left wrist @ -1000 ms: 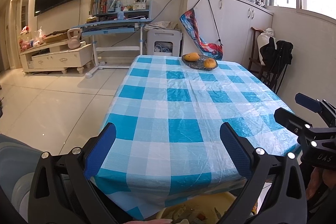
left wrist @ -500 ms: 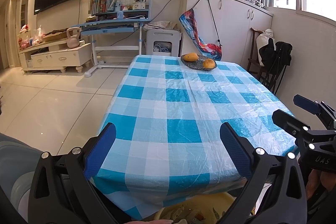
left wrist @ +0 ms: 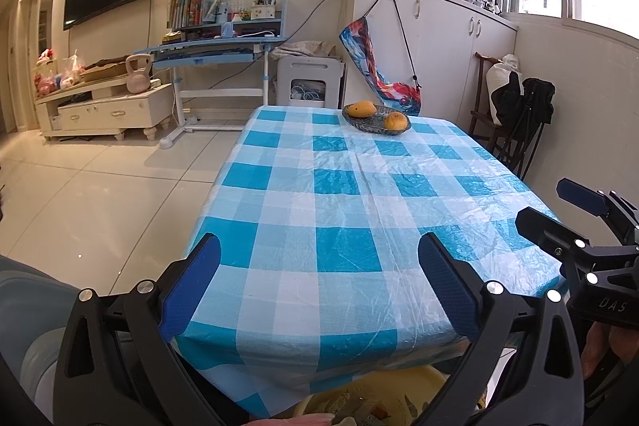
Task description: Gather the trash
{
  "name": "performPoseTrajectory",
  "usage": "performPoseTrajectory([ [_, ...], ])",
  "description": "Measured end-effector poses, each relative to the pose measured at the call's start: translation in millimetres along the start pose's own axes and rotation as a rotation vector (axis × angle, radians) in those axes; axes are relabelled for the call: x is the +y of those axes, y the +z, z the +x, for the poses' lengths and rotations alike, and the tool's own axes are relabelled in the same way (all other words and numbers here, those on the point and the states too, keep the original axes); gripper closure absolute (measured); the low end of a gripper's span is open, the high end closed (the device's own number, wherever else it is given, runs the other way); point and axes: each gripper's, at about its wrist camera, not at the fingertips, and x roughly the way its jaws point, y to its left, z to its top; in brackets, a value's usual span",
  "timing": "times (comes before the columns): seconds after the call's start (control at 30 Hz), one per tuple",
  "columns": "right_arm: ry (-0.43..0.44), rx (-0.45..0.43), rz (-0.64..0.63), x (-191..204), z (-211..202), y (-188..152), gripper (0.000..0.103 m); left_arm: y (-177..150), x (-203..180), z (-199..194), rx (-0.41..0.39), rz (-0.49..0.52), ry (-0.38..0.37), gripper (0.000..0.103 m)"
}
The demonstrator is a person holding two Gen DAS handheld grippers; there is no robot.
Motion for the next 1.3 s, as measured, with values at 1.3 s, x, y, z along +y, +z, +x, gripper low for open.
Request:
performPoseTrajectory([
  [1.3, -0.002, -0.004, -0.004, 5.4, 1.8, 2.7, 0.014, -9.4, -3.1, 18.6, 0.106, 0.027, -0.005, 0.007],
])
